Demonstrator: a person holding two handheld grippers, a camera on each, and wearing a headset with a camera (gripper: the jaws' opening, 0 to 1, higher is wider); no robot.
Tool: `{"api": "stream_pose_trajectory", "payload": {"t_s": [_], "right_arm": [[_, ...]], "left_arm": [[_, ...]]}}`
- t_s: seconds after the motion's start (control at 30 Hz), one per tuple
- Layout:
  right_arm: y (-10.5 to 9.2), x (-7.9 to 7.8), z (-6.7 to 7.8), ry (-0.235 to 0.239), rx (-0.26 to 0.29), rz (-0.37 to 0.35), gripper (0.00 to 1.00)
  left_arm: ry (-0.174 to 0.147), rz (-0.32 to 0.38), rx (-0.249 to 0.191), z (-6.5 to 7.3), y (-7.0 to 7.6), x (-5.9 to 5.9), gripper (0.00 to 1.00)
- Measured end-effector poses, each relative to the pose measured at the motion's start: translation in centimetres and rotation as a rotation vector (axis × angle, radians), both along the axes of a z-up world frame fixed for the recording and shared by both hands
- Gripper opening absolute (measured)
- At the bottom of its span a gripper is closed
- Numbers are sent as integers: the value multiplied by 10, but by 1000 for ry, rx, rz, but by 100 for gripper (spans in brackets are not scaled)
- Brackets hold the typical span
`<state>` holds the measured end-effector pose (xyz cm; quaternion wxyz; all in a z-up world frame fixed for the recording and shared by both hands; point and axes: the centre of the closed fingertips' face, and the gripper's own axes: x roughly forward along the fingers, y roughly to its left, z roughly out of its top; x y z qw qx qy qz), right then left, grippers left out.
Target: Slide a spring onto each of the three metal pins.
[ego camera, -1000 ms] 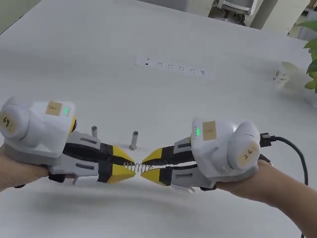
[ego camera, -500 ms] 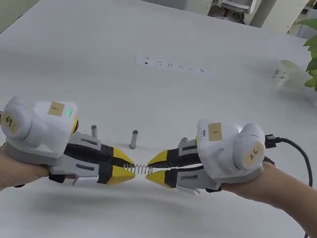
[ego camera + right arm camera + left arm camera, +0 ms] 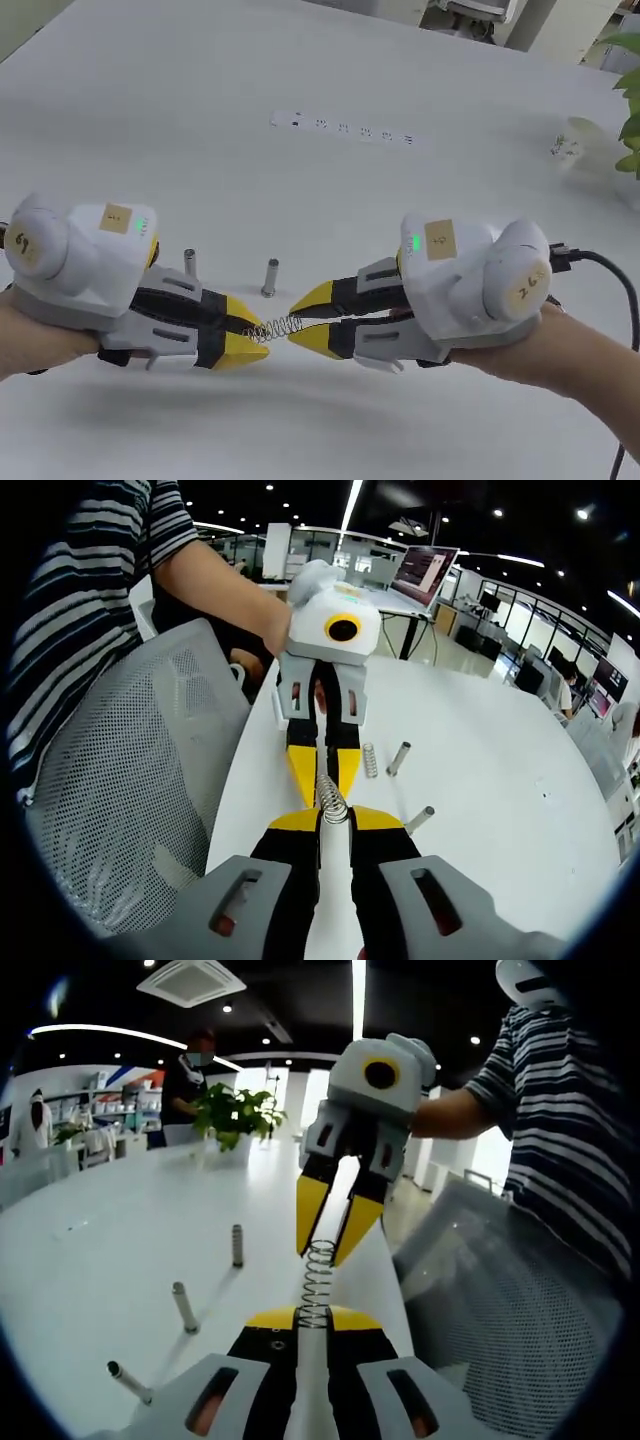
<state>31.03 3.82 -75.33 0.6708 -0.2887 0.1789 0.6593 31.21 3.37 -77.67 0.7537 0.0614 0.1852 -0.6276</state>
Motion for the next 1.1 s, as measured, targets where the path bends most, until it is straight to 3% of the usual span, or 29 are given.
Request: {"api": "stream_pose_trajectory", "payload": {"t_s": [0.3, 0.57, 1.1], "right_arm": [[15, -4, 11, 21, 57, 7, 8], [31, -7, 18, -30, 74, 44, 8], [33, -6, 22, -87, 80, 65, 8]], "left_arm": [[-4, -5, 11, -3, -2, -2, 2], [-12, -15, 1, 0, -8, -3, 2], [-7, 5, -10, 4, -4, -1, 2]]}}
